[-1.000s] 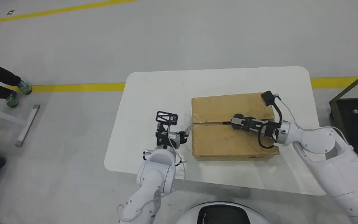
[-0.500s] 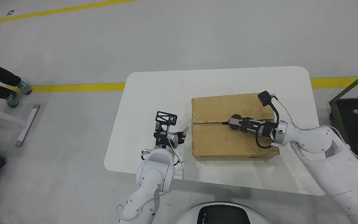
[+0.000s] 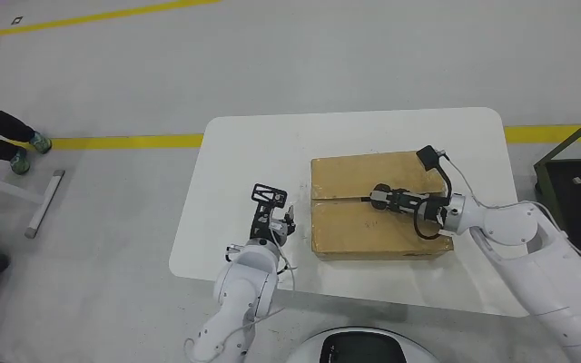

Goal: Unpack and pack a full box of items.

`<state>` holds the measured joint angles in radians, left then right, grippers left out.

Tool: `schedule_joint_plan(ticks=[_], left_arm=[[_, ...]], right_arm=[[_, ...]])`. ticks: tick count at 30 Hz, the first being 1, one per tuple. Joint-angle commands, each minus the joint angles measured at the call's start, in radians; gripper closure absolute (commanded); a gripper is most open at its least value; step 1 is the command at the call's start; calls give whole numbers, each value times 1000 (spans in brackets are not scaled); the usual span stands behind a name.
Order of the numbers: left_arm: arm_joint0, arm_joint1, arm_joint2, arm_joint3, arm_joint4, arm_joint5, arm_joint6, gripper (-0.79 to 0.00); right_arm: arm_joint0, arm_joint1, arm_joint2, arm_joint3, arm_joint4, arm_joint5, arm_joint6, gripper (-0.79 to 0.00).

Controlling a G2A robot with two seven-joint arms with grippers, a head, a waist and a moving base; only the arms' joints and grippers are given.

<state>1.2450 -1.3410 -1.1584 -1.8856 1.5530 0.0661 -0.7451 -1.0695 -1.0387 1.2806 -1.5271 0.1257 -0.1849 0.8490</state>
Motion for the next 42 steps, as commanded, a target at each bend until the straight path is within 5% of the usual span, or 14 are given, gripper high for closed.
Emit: schedule_joint_plan(ticks=[1, 19, 42], left_arm=[[18, 2, -14, -4, -18, -14, 4, -785], [-32, -11, 8, 105, -69, -42, 77, -785], [-90, -36, 43, 187, 5, 100, 151, -785]], right_arm=[[1, 0, 0, 1, -1, 1, 2, 0], [11, 0, -3, 10, -4, 2, 1, 0], [18, -3, -18, 12, -7, 4, -1, 0]])
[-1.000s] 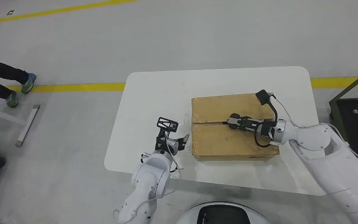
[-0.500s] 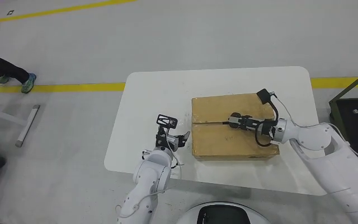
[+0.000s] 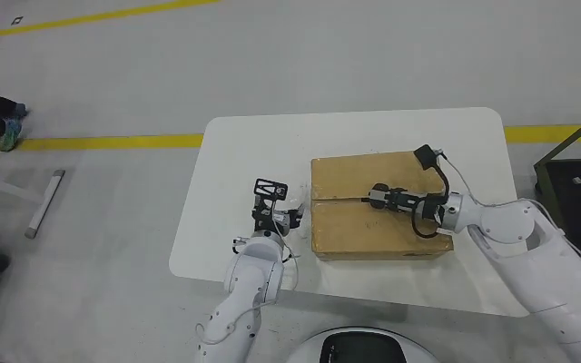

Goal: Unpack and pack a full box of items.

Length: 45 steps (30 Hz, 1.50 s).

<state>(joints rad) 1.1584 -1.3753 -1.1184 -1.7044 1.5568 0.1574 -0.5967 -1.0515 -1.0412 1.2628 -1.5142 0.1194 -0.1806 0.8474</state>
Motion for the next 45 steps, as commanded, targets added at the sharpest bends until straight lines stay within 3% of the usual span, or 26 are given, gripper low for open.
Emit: schedule_joint_plan(ticks=[1, 14, 20, 34, 45], left_arm=[[-7, -3, 4, 11, 5, 19, 8, -785], [3, -15, -21, -13, 66, 145, 77, -785], [3, -21, -26, -35, 83, 160, 79, -785], [-62, -36, 17, -114, 137, 57, 25, -785], [-137, -62, 103, -66, 126, -4, 12, -785]], right_arm=[[-1, 0, -1, -2, -1, 0, 1, 0], [-10, 2, 8, -12, 2, -3, 4, 0], [-14, 2, 8, -15, 3, -3, 4, 0], [-68, 22, 140, -118, 50, -9, -14, 0], [-137, 41, 291, -101, 62, 1, -60, 0]])
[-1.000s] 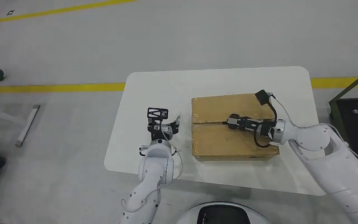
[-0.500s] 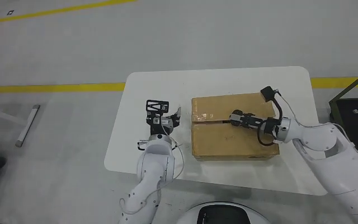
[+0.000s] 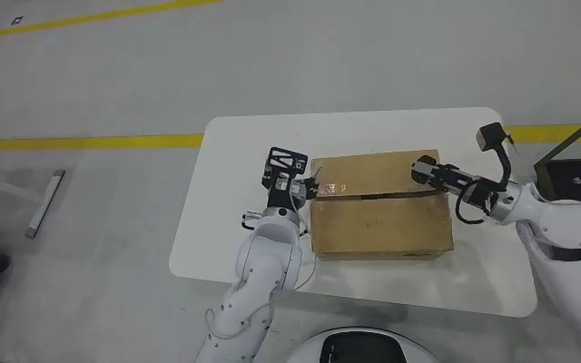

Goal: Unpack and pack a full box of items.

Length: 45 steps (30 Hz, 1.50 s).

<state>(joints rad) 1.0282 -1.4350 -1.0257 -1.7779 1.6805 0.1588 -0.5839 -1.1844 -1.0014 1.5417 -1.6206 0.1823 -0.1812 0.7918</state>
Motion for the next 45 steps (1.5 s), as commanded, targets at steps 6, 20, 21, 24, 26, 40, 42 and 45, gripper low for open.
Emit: schedule_joint_plan(ticks=[6, 20, 21, 24, 26, 40, 42, 45], left_arm=[[-40, -20, 68, 53, 0, -25, -24, -785], [-105, -68, 175, 154, -2, -5, -48, -785], [-109, -72, 183, 160, 0, -2, -48, -785], [-119, -84, 205, 178, -3, 9, -48, -785], [-126, -92, 219, 188, -2, 17, -49, -785], [-132, -131, 252, 177, 10, 48, -54, -785], [-125, -133, 243, 157, 11, 50, -62, -785], [-103, -134, 224, 109, 8, 49, -90, -785]], right_arm=[[-38, 10, 79, 43, 7, 5, -17, 0], [-82, 22, 156, 98, 41, -25, 14, 0], [-85, 23, 161, 104, 43, -29, 18, 0], [-88, 26, 172, 121, 52, -38, 31, 0], [-89, 27, 177, 132, 59, -46, 39, 0], [-82, 34, 190, 148, 126, -85, 100, -31], [-79, 35, 191, 142, 139, -89, 115, -289], [-77, 39, 195, 113, 107, -124, 125, -785]])
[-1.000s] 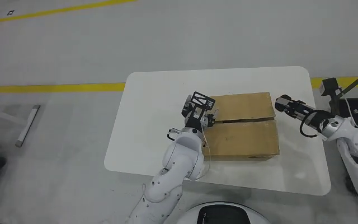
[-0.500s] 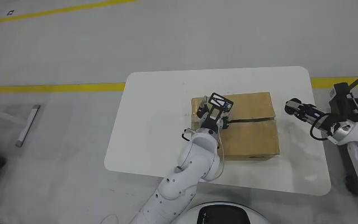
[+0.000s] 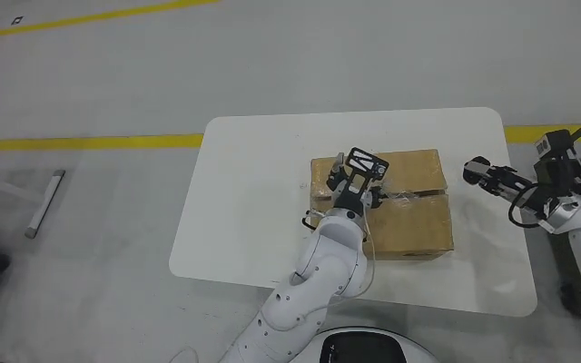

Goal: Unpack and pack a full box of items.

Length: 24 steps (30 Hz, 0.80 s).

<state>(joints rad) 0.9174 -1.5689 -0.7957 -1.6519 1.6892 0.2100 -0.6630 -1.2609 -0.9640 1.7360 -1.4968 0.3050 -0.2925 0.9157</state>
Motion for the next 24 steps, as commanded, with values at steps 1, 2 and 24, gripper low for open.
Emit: schedule_joint_plan(ticks=[1, 2, 24], left_arm=[[16, 1, -12, -34, 0, -9, -20, -785], [25, 2, -17, -49, 3, -19, -30, -785], [274, 34, -130, -356, 31, -234, -208, -785]], right_arm=[[-1, 2, 1, -23, -30, -23, 0, -785], [-2, 3, 2, -33, -47, -32, -3, -785], [-27, 17, -23, -176, -342, -104, -93, -785]])
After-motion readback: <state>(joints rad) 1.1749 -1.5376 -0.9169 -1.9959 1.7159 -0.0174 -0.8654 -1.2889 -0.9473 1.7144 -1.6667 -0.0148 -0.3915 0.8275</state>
